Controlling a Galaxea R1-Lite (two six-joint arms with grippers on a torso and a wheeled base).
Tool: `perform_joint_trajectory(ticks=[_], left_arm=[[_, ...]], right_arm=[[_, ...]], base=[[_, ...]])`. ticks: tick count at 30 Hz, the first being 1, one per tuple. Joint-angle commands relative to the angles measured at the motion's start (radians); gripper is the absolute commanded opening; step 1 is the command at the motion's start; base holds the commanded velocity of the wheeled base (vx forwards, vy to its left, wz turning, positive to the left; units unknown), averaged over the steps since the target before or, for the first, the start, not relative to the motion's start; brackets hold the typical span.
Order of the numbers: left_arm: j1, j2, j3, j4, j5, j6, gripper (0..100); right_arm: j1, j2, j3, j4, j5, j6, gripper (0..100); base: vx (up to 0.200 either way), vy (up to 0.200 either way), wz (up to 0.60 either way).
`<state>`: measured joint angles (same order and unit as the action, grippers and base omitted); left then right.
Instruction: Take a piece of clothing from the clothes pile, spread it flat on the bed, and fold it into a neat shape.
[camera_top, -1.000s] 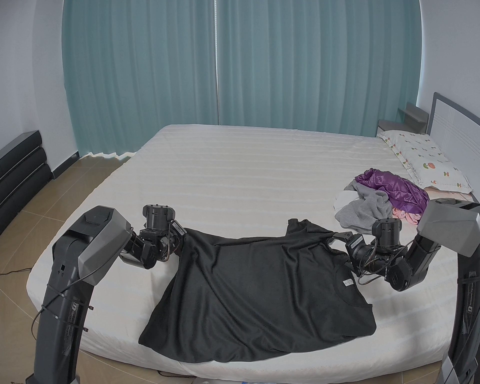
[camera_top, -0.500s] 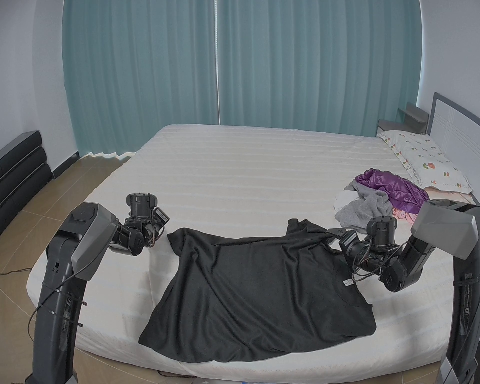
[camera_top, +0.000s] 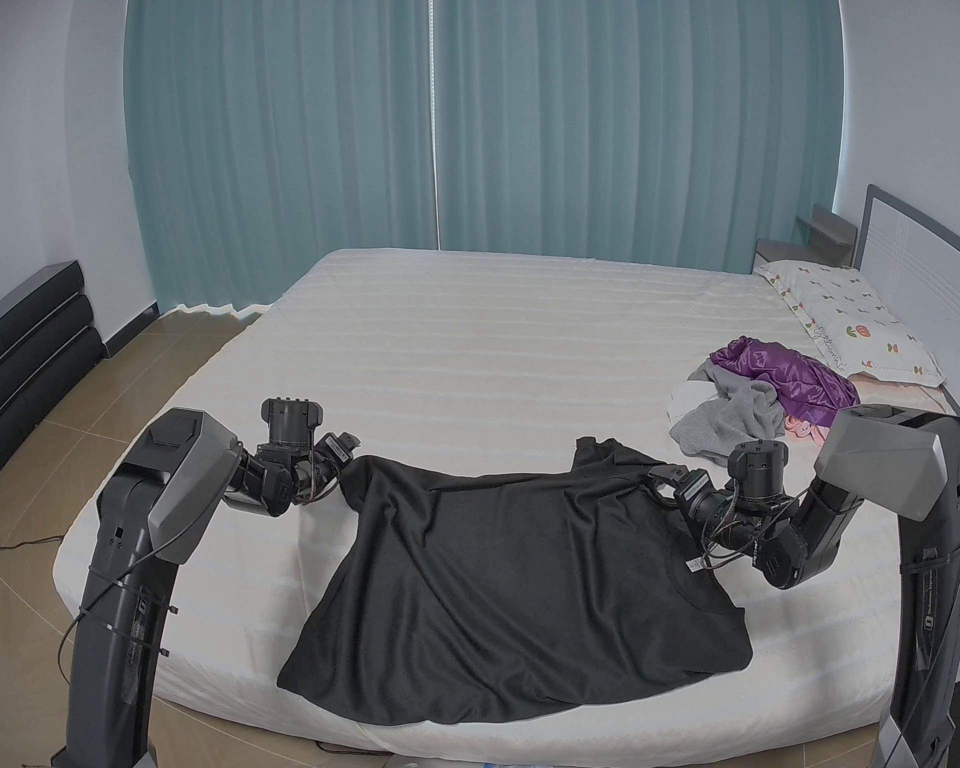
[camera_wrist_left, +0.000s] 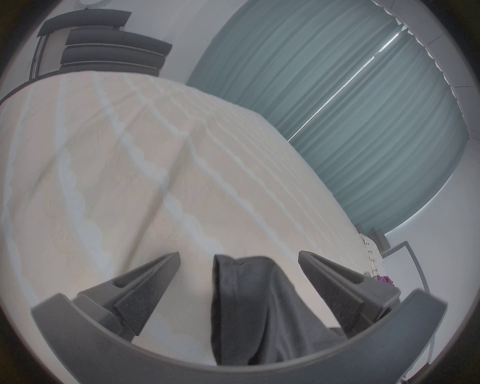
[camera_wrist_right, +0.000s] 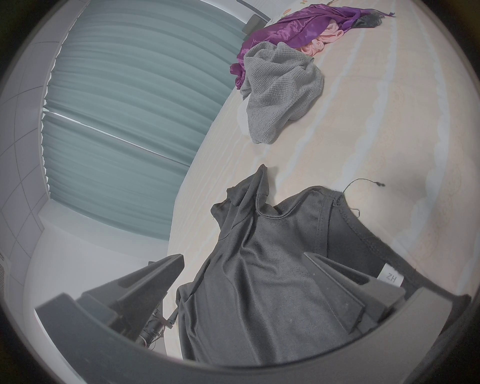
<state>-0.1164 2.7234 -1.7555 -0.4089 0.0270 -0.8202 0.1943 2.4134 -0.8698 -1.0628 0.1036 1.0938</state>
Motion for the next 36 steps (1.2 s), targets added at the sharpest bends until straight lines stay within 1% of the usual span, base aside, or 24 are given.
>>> perform_joint_trajectory(ticks=[1,5,6,9,12,14,15,16,18,19,20,21,24,27,32,33,36], left_arm=[[-0.009,0.022,-0.016,0.030,-0.019,0.003,100],[-0.016,0.041,-0.065,0.075,-0.027,0.003,100],[-0.016,0.041,-0.067,0.076,-0.027,0.003,0],[-0.016,0.050,-0.104,0.082,-0.007,0.001,0],[-0.012,0.050,-0.145,0.082,0.039,0.001,0],[-0.006,0.048,-0.186,0.084,0.073,0.001,0],[-0.006,0.048,-0.190,0.084,0.076,0.001,0],[0.001,0.042,-0.222,0.090,0.099,0.001,0],[0.007,0.035,-0.237,0.105,0.113,0.001,0],[0.007,0.025,-0.242,0.107,0.119,0.003,0],[0.007,0.025,-0.242,0.107,0.119,0.003,0],[0.012,0.002,-0.243,0.107,0.126,0.003,0],[0.017,-0.033,-0.240,0.110,0.126,0.003,0],[0.017,-0.044,-0.220,0.119,0.126,0.003,0],[0.007,-0.034,-0.209,0.157,0.123,0.001,0],[0.006,-0.030,-0.209,0.165,0.123,0.000,100],[-0.008,-0.007,-0.209,0.182,0.122,-0.002,100]], right_arm=[[0.001,0.003,-0.002,0.000,0.001,0.000,100],[0.001,0.003,0.000,0.000,0.001,0.000,100],[0.001,0.003,-0.002,0.000,0.001,0.000,100],[0.002,0.006,0.000,0.001,0.001,-0.011,100],[0.016,0.030,-0.002,-0.002,-0.001,-0.083,100],[0.021,0.044,-0.012,-0.002,-0.004,-0.117,100],[0.022,0.044,-0.014,-0.002,-0.005,-0.118,100],[0.024,0.044,-0.037,0.003,-0.016,-0.135,100],[0.022,0.038,-0.077,0.015,-0.025,-0.172,100],[0.021,0.041,-0.097,0.020,-0.025,-0.206,100],[0.021,0.041,-0.097,0.020,-0.025,-0.206,100],[0.016,0.061,-0.126,0.024,-0.025,-0.287,100],[0.014,0.105,-0.179,0.026,-0.036,-0.361,100],[0.014,0.112,-0.253,0.072,-0.055,-0.374,100],[0.005,0.115,-0.397,0.234,-0.055,-0.374,100],[0.002,0.116,-0.422,0.260,-0.055,-0.374,100],[0.002,0.138,-0.472,0.308,-0.055,-0.374,100]], base=[[0.000,0.000,0.00],[0.000,0.000,0.00],[0.000,0.000,0.00],[0.000,0.000,0.00],[0.000,0.000,0.00],[0.000,0.000,0.00],[0.000,0.000,0.00],[0.000,0.000,0.00],[0.000,0.000,0.00],[0.000,0.000,0.00],[0.000,0.000,0.00],[0.000,0.000,0.00],[0.000,0.000,0.00],[0.000,0.000,0.00],[0.000,0.000,0.00],[0.000,0.000,0.00],[0.000,0.000,0.00]])
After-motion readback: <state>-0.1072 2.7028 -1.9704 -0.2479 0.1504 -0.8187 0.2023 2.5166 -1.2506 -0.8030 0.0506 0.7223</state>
